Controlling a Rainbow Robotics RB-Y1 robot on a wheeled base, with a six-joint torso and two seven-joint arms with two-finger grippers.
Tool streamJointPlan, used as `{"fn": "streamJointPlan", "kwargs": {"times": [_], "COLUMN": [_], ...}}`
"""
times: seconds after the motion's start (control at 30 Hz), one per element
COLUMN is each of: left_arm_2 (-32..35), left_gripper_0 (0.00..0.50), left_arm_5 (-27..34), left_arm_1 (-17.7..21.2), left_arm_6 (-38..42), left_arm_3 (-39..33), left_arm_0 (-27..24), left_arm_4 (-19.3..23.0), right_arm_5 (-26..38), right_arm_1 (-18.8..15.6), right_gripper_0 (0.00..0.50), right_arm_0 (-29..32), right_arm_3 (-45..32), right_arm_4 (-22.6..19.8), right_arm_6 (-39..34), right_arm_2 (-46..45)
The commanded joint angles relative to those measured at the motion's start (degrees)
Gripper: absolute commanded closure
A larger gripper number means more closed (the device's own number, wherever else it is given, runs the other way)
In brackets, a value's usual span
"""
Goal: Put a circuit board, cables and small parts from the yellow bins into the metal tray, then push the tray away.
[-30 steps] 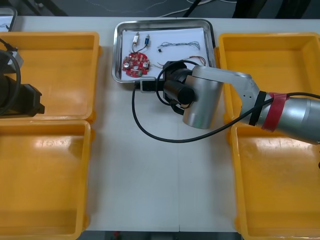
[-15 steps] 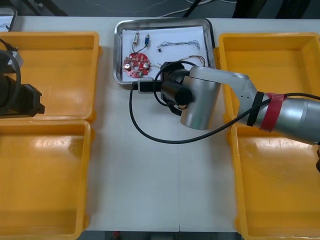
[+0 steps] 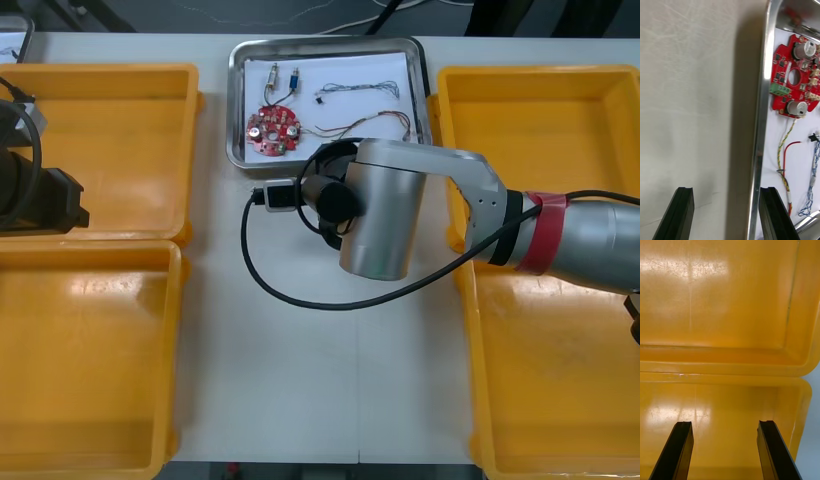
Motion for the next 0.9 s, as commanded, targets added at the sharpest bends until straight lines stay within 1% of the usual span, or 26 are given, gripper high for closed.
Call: {"fn": "streamJointPlan", "kwargs": {"times": [0.03,0.1,0.2,0.27,0.33,0.4,0.43,0.53,0.63,0.7,0.8,0.9], "left_arm_2": [1.79,1.79,1.79,1.79,1.79,1.79,1.79,1.79,1.79,1.79,1.79,1.79], "left_gripper_0": [0.000,0.000,0.000,0.000,0.000,0.000,0.000,0.000,0.000,0.000,0.000,0.000], "left_arm_5": [0.37,0.37,0.37,0.37,0.37,0.37,0.37,0.37,0.37,0.37,0.37,0.37], "left_arm_1": [2.58,2.58,2.58,2.58,2.58,2.58,2.58,2.58,2.58,2.58,2.58,2.58], "left_arm_6": [-4.26,-4.26,-4.26,-4.26,-4.26,-4.26,-4.26,-4.26,-4.26,-4.26,-4.26,-4.26], "left_arm_3": [-0.81,-0.81,-0.81,-0.81,-0.81,-0.81,-0.81,-0.81,-0.81,-0.81,-0.81,-0.81], "left_arm_0": [1.01,1.01,1.01,1.01,1.01,1.01,1.01,1.01,1.01,1.01,1.01,1.01], "left_arm_4": [-0.55,-0.55,-0.55,-0.55,-0.55,-0.55,-0.55,-0.55,-0.55,-0.55,-0.55,-0.55], "right_arm_5": [5.68,9.19,12.44,15.26,17.10,18.07,19.30,20.44,23.43,25.10,27.30,29.76], "right_arm_1": [-0.42,-0.68,-0.86,-1.21,-1.74,-2.09,-3.05,-4.72,-6.92,-7.80,-9.38,-10.96], "right_gripper_0": [0.000,0.000,0.000,0.000,0.000,0.000,0.000,0.000,0.000,0.000,0.000,0.000], "right_arm_0": [-2.54,-2.36,-2.01,-2.10,-2.01,-2.01,-2.10,-2.01,-1.57,-0.78,0.98,3.00], "right_arm_3": [-5.34,-7.09,-8.68,-9.82,-10.52,-10.96,-11.93,-13.60,-15.53,-16.32,-17.11,-17.55], "right_arm_4": [-4.57,-7.29,-10.19,-13.01,-15.29,-16.52,-18.10,-20.21,-23.73,-25.66,-28.12,-29.27], "right_arm_6": [1.55,1.38,1.11,1.03,0.94,0.76,0.32,-0.29,-1.43,-1.79,-2.31,-3.10], "right_arm_2": [-3.58,-5.52,-7.89,-10.35,-12.20,-13.43,-14.75,-16.42,-19.93,-22.74,-27.31,-31.45]}}
